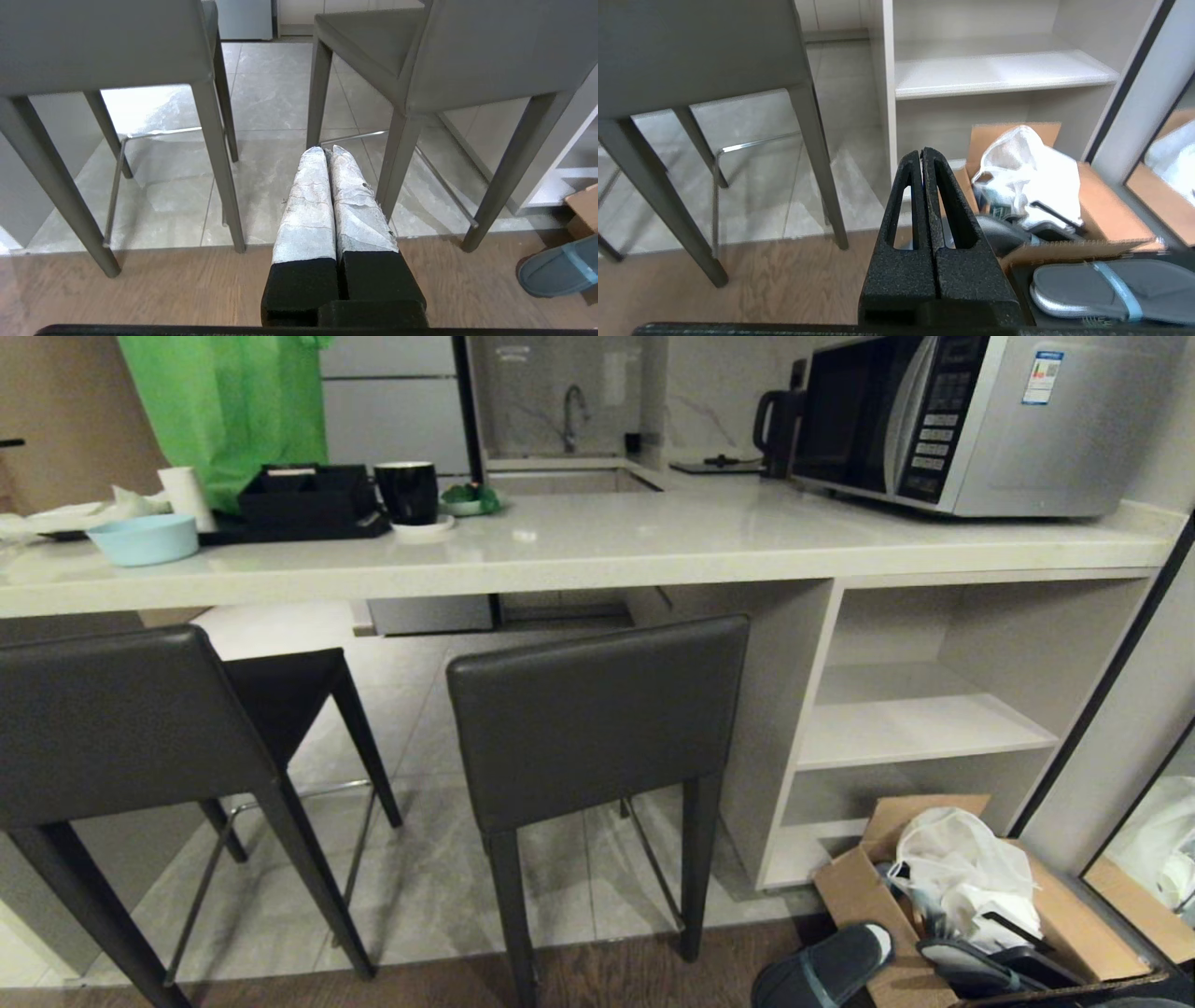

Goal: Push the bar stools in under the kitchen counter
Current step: Pull the gray chair out from under the dining table

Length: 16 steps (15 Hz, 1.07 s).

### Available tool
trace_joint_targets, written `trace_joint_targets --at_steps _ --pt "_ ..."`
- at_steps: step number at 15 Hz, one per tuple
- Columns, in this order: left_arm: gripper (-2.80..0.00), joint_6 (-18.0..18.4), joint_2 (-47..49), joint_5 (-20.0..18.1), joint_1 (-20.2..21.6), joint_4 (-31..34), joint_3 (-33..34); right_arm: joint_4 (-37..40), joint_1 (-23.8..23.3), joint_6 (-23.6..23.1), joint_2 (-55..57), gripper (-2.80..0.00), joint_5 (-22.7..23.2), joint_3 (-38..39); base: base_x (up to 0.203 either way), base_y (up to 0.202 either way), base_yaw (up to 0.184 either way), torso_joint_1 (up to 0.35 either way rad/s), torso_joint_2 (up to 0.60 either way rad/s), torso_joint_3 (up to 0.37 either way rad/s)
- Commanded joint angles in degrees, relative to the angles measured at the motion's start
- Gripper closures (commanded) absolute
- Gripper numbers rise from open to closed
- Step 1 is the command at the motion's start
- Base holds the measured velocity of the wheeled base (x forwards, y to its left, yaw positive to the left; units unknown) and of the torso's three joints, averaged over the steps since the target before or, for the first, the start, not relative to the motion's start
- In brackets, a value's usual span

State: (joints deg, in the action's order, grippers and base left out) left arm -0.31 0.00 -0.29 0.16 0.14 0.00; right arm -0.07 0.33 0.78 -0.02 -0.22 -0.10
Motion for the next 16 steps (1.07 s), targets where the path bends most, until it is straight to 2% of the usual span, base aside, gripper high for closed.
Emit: trace_joint_targets --at_steps 1,4,9,16 --pt "0.00 -0.05 -0.09 0.03 0.02 0.04 0.26 -0.01 0.02 0.01 0.02 0.00 -0.04 0.01 0.000 0.000 0.000 -0.131 0.45 0.320" --pt "0.00 -0.05 -0.09 -0.06 0.02 0.04 0.26 -0.01 0.02 0.01 0.02 0.00 0.04 0.01 0.000 0.000 0.000 -0.074 0.29 0.210" --pt "0.00 -0.05 -0.09 -0.06 0.02 0.04 0.26 -0.01 0.02 0.01 0.02 0.00 0.04 0.01 0.016 0.000 0.000 -0.010 0.04 0.035" --pt "0.00 -0.05 -0.09 -0.06 0.02 0.04 0.26 -0.01 0.02 0.01 0.02 0.00 0.04 0.01 0.191 0.000 0.002 0.003 0.00 0.003"
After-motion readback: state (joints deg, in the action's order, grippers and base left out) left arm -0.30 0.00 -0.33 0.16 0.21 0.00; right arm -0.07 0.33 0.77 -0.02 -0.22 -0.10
